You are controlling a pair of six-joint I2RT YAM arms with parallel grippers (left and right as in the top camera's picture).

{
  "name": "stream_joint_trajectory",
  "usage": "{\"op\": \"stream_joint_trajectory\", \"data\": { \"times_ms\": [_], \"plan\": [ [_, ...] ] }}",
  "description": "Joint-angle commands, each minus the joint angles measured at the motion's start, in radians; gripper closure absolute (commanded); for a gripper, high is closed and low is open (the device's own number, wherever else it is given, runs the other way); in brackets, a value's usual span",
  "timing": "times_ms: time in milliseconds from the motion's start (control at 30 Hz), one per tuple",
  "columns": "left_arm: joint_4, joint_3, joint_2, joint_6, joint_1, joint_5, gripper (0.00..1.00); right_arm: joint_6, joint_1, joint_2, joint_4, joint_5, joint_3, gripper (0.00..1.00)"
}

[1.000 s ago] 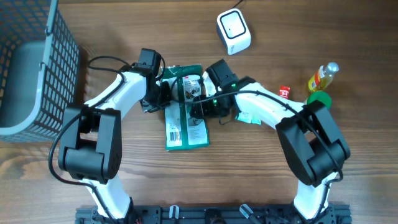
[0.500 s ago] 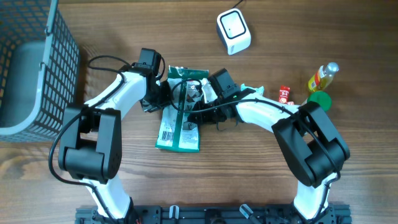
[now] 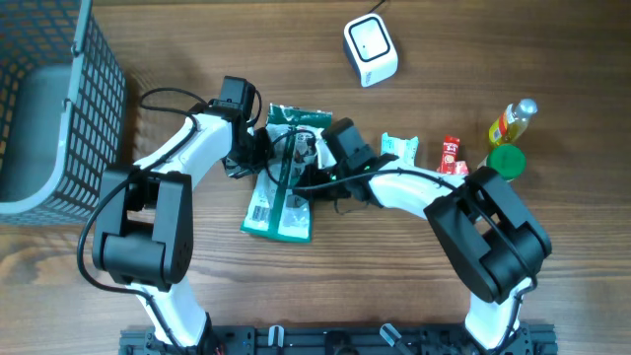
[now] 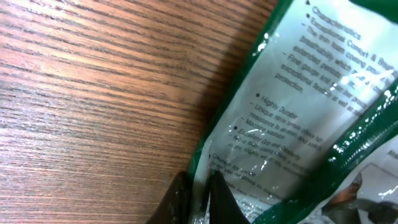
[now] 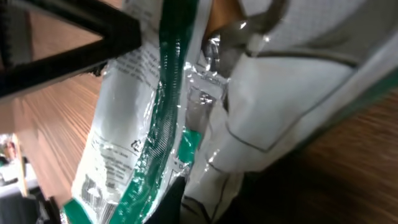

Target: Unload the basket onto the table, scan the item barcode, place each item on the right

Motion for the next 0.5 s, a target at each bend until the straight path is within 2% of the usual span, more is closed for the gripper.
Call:
{"op": "stream_joint_trajectory", "data": {
  "times_ms": [0, 33, 133, 167, 233, 267, 300, 333, 400, 467],
  "plan": [
    [0.003, -0.011, 0.040, -0.007, -0.004, -0.018, 0.96, -0.085, 0.016, 0.025, 0.011, 0.035, -0.018, 0.96],
    [0.008, -0.010, 0.039, 0.017, -0.001, -0.018, 0.96, -0.101, 0.012, 0.023, 0.011, 0.035, -0.017, 0.96],
    [-0.002, 0.025, 0.016, 0.106, 0.027, -0.018, 0.78, -0.145, -0.008, 0.000, 0.012, 0.041, -0.013, 0.96],
    [-0.009, 0.055, -0.011, 0.127, 0.049, -0.018, 0.75, -0.172, -0.016, -0.023, 0.009, 0.057, -0.013, 0.96],
    [-0.001, 0.086, -0.058, 0.127, 0.080, -0.018, 0.63, -0.235, -0.022, -0.056, 0.003, 0.063, -0.013, 0.96],
    [0.009, 0.099, -0.084, 0.127, 0.099, -0.018, 0.53, -0.267, -0.021, -0.074, -0.001, 0.059, -0.013, 0.96],
    [0.032, 0.106, -0.114, 0.126, 0.124, -0.017, 0.29, -0.295, -0.022, -0.090, -0.007, 0.035, -0.013, 0.96],
    [0.051, 0.106, -0.133, 0.126, 0.142, -0.017, 0.00, -0.326, -0.022, -0.100, -0.010, 0.016, -0.013, 0.96],
    [0.063, 0.106, -0.151, 0.125, 0.171, -0.017, 0.00, -0.431, -0.022, -0.124, -0.011, -0.015, -0.013, 0.96],
    [0.055, 0.106, -0.154, 0.111, 0.191, -0.017, 0.00, -0.465, -0.024, -0.152, -0.017, 0.006, -0.005, 0.96]
  ]
}}
